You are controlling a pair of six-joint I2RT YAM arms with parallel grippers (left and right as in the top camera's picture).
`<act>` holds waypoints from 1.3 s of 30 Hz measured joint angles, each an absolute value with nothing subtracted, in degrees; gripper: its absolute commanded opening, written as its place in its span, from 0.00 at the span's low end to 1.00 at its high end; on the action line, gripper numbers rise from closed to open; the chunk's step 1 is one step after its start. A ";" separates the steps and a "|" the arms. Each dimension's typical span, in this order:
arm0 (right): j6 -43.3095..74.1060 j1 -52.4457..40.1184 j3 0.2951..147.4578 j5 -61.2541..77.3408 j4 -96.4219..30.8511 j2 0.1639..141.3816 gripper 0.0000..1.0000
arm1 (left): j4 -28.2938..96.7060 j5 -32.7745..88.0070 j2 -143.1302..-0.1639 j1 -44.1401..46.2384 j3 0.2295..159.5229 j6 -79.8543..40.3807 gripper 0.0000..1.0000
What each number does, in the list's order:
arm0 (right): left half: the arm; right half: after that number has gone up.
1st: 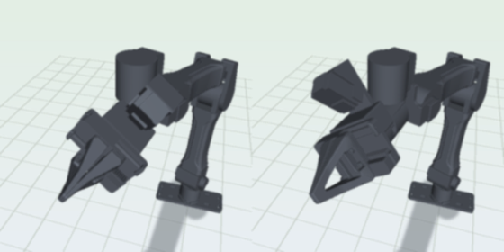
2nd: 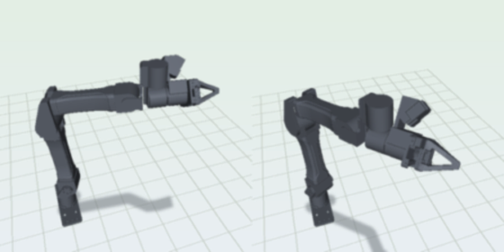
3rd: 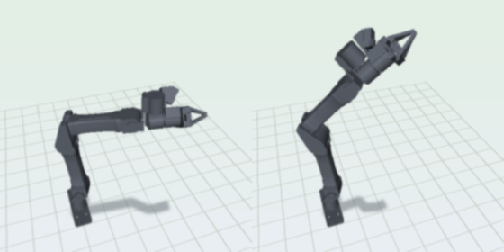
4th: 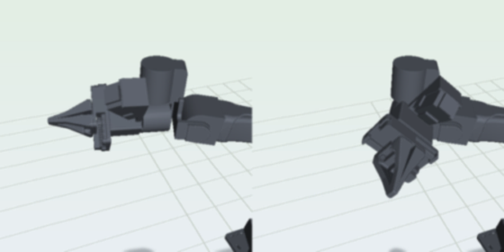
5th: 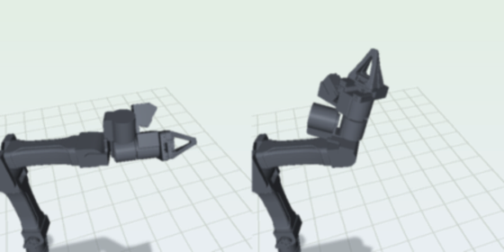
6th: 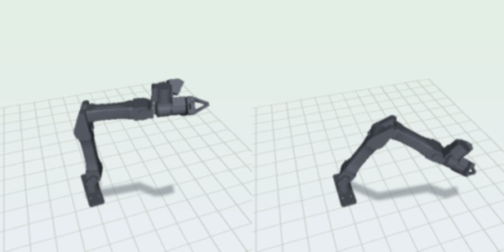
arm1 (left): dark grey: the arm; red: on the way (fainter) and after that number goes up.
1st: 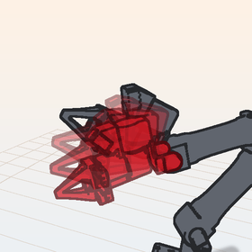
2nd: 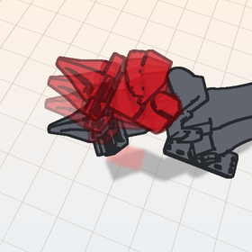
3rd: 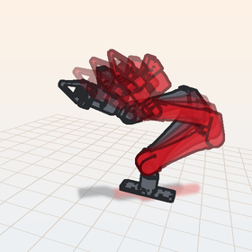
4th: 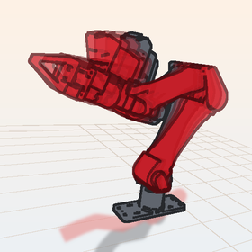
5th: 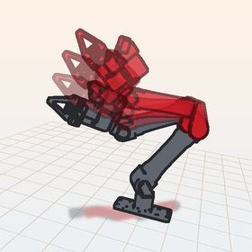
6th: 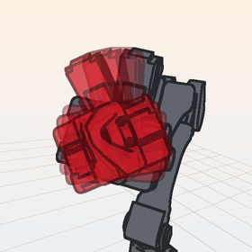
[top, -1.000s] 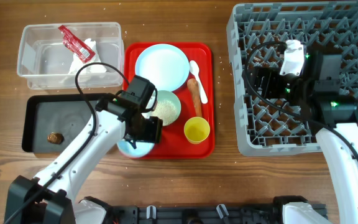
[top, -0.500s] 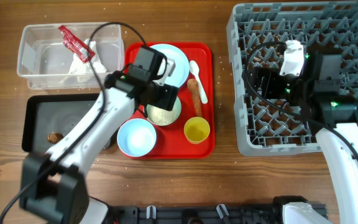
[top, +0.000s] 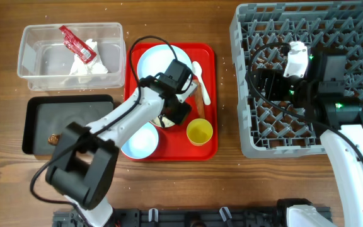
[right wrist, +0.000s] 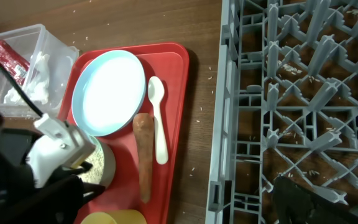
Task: Sort waste into correct bins and load items into the dishwasher rack
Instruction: 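Grasp the green rice bowl rim with the left gripper and lift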
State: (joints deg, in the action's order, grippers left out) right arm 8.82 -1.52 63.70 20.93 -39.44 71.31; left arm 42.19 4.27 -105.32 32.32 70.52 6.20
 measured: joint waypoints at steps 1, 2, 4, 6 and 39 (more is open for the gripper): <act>8.82 -1.52 63.70 20.93 -39.46 71.31 1.00 | 42.17 4.27 -105.62 32.32 70.52 6.02 0.35; 8.84 -1.52 63.70 20.93 -39.46 71.31 1.00 | 42.17 4.29 -105.71 32.32 70.52 6.24 0.33; 8.82 -1.52 63.68 20.93 -39.46 71.31 1.00 | 42.17 4.29 -105.71 32.32 70.52 6.22 0.29; 8.82 -1.52 63.70 20.93 -39.48 71.31 1.00 | 42.17 4.25 -105.75 32.32 70.52 6.39 0.26; 8.82 -1.52 63.70 19.14 -37.91 71.31 1.00 | 64.10 3.77 -102.00 27.68 89.10 -17.26 0.04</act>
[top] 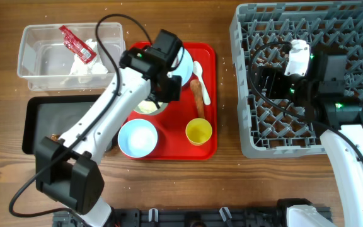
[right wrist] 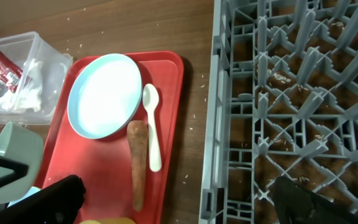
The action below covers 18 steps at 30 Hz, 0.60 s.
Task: Sort waste into correct bins and load items into the dishwasher rack
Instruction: 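Grasp the green rice bowl rim with the left gripper and lift, then tip the green bowl over the black tray to pour out the rice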
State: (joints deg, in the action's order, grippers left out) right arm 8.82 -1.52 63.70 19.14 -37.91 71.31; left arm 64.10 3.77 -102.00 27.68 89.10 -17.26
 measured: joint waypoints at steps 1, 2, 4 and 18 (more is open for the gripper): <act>8.82 -1.52 63.68 19.00 -37.82 71.31 1.00 | 64.25 4.40 -101.97 26.94 89.10 -17.89 0.04; 8.82 -1.52 63.70 19.00 -37.71 71.31 1.00 | 64.31 5.15 -101.89 26.09 89.10 -18.28 0.04; 8.82 -1.52 63.70 18.98 -37.69 71.31 1.00 | 64.58 6.79 -101.36 24.32 89.10 -18.85 0.04; 8.82 -1.52 63.70 18.98 -37.19 71.31 1.00 | 73.60 9.08 -93.95 12.88 89.10 -19.66 0.04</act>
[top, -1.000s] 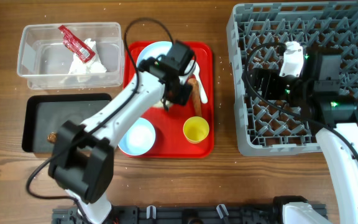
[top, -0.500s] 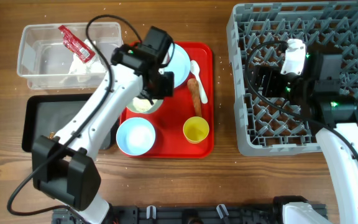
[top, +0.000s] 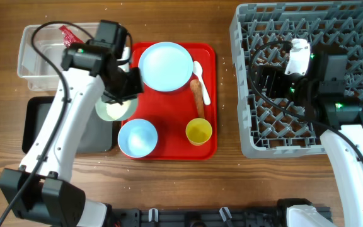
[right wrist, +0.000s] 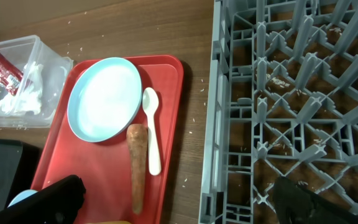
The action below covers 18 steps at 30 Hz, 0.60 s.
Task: Sort waste into correct bins and load items into the dishwasher rack
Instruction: 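Tip the green bowl over the black tray to pour out the rice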
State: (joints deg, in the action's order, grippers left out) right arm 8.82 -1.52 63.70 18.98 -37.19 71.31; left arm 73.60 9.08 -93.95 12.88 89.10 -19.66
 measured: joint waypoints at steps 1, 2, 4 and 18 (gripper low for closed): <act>8.82 -1.52 63.68 18.98 -37.19 71.31 1.00 | 73.78 9.08 -93.95 11.99 89.10 -19.66 0.04; 8.82 -1.52 63.70 18.98 -37.19 71.31 1.00 | 73.91 9.08 -93.95 11.27 89.10 -19.66 0.04; 8.82 -1.52 63.70 18.98 -37.19 71.31 1.00 | 74.06 9.08 -93.95 10.24 89.10 -19.66 0.04; 8.82 -1.52 63.68 18.98 -37.19 71.31 1.00 | 73.84 13.28 -93.93 -0.25 85.91 -15.90 0.04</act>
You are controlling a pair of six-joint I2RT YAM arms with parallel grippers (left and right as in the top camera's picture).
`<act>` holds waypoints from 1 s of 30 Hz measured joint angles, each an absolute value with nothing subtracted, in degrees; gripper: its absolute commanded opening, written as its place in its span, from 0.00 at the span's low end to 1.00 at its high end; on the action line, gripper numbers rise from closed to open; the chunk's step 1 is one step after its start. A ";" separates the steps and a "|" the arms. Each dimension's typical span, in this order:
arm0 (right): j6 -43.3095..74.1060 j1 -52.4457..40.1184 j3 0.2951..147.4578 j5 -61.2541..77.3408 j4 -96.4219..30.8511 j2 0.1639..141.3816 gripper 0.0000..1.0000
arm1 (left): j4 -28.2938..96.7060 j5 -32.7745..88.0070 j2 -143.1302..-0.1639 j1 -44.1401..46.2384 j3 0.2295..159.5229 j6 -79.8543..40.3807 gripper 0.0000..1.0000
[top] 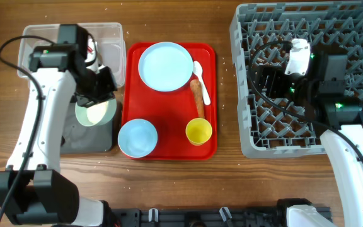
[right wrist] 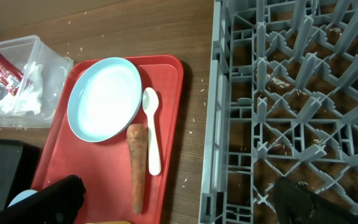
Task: Sort waste into correct bins and load items into the dishwasher rack
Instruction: 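Tip the green bowl over the black tray to pour out the rice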
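My left gripper (top: 99,96) is shut on the rim of a pale green bowl (top: 95,113), held over the black tray (top: 104,137). On the red tray (top: 169,151) lie a light blue plate (top: 166,65), a white spoon (right wrist: 153,130), a brown carrot-like piece (right wrist: 138,168), a yellow cup (top: 199,131) and a blue bowl (top: 137,137). My right gripper (right wrist: 178,202) hangs open over the left edge of the grey dishwasher rack (top: 307,148), holding nothing.
A clear plastic bin (top: 116,47) at the back left holds a red wrapper and crumpled tissue (right wrist: 27,87). My left arm hides part of the bin and the black tray. Rice grains are scattered on the wooden table between tray and rack.
My left gripper has carried the green bowl further left, from the red tray's left edge to over the black tray. The right arm has not moved.
My left gripper was down on the green bowl in the middle of the red tray. Then it held the bowl over the tray's left part, then at the tray's left edge. Now the bowl is over the black tray. The right gripper stayed open over the rack.
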State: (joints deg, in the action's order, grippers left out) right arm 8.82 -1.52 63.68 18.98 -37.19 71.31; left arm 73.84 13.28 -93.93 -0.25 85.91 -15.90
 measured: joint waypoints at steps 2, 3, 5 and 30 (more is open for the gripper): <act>8.82 -1.52 63.70 18.98 -37.19 71.31 0.99 | 73.73 15.70 -93.93 -3.05 85.71 -13.91 0.04; 8.82 -1.52 63.70 18.98 -37.19 71.31 1.00 | 73.73 16.71 -93.93 -4.40 85.69 -13.02 0.04; 8.82 -1.52 63.70 18.98 -37.19 71.31 1.00 | 73.73 18.65 -93.93 -7.53 85.67 -11.38 0.04; 9.89 -1.52 63.68 18.98 -36.36 71.31 1.00 | 61.45 60.23 -93.65 -41.76 65.41 13.28 0.04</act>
State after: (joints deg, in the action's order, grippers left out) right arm 9.89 -1.52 63.68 18.98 -36.36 71.31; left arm 61.45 60.23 -93.65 -41.76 65.41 13.28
